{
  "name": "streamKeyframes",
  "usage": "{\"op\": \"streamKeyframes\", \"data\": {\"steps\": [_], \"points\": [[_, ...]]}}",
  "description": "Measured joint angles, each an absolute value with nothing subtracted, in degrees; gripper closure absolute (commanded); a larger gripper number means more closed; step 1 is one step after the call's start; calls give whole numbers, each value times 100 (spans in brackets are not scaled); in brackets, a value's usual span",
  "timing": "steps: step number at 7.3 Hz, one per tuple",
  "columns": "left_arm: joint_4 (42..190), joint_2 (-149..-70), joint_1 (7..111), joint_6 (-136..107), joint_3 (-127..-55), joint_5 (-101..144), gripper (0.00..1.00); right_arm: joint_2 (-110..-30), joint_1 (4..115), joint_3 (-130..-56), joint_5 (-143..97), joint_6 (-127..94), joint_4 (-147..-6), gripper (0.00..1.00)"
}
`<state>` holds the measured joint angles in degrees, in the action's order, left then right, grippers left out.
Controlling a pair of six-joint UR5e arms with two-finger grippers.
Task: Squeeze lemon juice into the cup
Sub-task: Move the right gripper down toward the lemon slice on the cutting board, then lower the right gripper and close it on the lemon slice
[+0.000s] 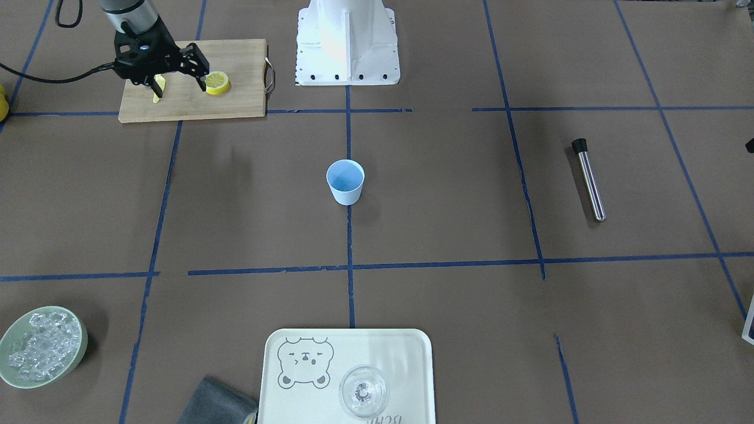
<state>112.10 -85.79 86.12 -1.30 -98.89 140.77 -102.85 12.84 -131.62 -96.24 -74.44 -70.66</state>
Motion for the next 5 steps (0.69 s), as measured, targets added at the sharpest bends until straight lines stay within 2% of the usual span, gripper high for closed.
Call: {"op": "streamKeyframes", "data": {"steps": [2,5], "points": [[11222,-8578,8590,-134,-9882,14072,0,-10297,303,-13185,-8880,-8094,-7057,0],[11220,-8578,8564,-142,-9883,14073,0,-10258,-123,-12958,-8631,-8477,-7048,0]]}}
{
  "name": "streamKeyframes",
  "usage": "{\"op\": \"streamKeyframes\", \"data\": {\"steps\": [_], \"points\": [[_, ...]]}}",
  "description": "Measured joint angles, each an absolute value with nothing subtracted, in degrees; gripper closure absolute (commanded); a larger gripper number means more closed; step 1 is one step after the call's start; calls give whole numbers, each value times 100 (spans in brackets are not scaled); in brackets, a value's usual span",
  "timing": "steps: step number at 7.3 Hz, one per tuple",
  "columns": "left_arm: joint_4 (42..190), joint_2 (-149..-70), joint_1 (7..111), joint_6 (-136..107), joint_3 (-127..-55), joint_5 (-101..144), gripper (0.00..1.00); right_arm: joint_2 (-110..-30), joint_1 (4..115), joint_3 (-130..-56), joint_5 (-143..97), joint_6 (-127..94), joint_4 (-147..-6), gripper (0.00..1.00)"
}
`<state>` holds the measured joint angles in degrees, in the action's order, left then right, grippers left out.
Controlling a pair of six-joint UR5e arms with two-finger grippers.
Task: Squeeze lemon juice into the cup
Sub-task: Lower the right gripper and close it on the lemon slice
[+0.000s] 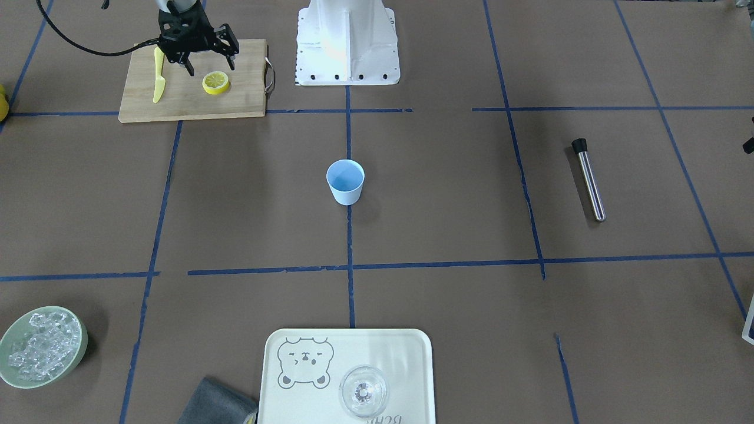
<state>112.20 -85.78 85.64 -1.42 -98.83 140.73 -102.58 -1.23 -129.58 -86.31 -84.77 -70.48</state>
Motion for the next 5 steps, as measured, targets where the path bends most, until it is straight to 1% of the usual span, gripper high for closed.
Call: {"op": "streamKeyframes", "data": {"steps": [2,5], "points": [[11223,-8578,8561,-148,-9894,14073,0,-10117,-139,-12641,-8650,-8629,-6993,1],[11224,-8578,8561,-155,-9934,14071,0,-10051,-126,-12578,-8673,-8659,-6979,4]]}}
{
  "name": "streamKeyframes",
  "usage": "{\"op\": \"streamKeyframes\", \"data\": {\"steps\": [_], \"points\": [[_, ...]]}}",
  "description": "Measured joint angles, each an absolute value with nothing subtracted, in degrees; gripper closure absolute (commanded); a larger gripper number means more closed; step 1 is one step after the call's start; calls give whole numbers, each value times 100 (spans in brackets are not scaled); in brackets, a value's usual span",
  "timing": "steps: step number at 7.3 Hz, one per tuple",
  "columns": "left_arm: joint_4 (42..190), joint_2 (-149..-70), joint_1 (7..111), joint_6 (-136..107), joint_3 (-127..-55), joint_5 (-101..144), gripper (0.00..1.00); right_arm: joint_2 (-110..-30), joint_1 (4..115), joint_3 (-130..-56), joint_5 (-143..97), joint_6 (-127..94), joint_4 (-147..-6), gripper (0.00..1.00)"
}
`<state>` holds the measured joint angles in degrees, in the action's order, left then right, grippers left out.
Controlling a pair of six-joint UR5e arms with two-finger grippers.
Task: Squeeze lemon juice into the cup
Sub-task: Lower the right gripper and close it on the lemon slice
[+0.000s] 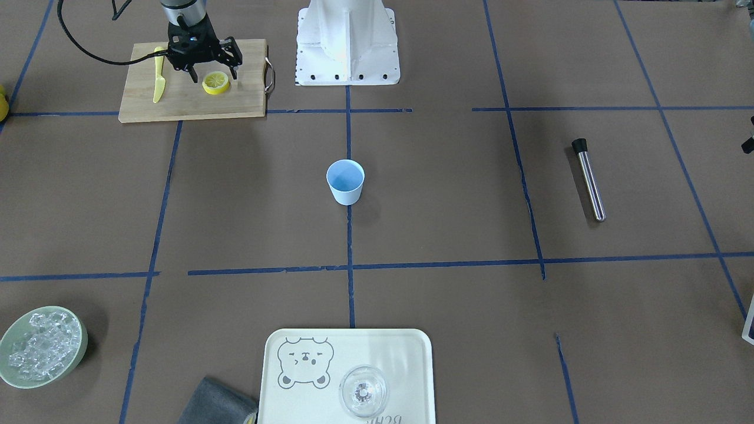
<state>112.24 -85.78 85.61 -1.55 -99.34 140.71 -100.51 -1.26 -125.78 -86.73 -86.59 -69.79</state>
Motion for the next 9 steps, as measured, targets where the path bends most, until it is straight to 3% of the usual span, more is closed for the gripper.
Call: {"op": "streamKeyframes", "data": {"steps": [2,5,9], "points": [[11224,-8578,8561,-154,-9945,14071,0,-10052,-90,-12559,-8675,-8659,-6980,12],[11224,-8576,8561,-148,-9941,14065,0,-10054,-40,-12548,-8673,-8664,-6979,38],[11216,-8570,8561,-138,-9917,14062,0,-10053,31,-12564,-8679,-8664,-6979,39]]}}
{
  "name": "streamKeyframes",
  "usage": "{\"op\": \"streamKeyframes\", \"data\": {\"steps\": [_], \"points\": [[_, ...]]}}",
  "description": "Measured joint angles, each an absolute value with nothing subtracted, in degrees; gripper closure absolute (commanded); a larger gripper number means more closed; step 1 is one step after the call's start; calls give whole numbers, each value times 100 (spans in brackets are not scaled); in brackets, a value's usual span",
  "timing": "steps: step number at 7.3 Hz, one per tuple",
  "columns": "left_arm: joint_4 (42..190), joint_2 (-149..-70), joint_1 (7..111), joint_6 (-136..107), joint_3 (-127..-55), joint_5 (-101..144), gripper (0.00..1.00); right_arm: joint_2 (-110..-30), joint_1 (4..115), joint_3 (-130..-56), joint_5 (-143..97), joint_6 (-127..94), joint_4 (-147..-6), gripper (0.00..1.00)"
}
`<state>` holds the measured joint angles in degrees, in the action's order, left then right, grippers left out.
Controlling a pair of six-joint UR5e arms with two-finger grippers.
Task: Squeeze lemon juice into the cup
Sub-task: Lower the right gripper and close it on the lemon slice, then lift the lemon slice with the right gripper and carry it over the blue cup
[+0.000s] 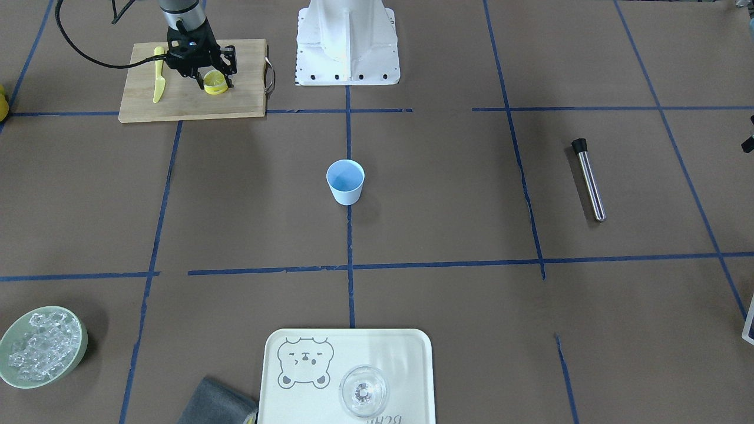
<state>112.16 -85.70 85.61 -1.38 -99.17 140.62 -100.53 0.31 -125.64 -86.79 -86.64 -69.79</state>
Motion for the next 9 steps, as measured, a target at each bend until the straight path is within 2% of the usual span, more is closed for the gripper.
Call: {"op": "streamKeyframes", "data": {"steps": [9], "points": [[11215,-8569,8561,-141,-9921,14062,0,-10111,364,-12983,-8745,-8666,-6999,38]]}}
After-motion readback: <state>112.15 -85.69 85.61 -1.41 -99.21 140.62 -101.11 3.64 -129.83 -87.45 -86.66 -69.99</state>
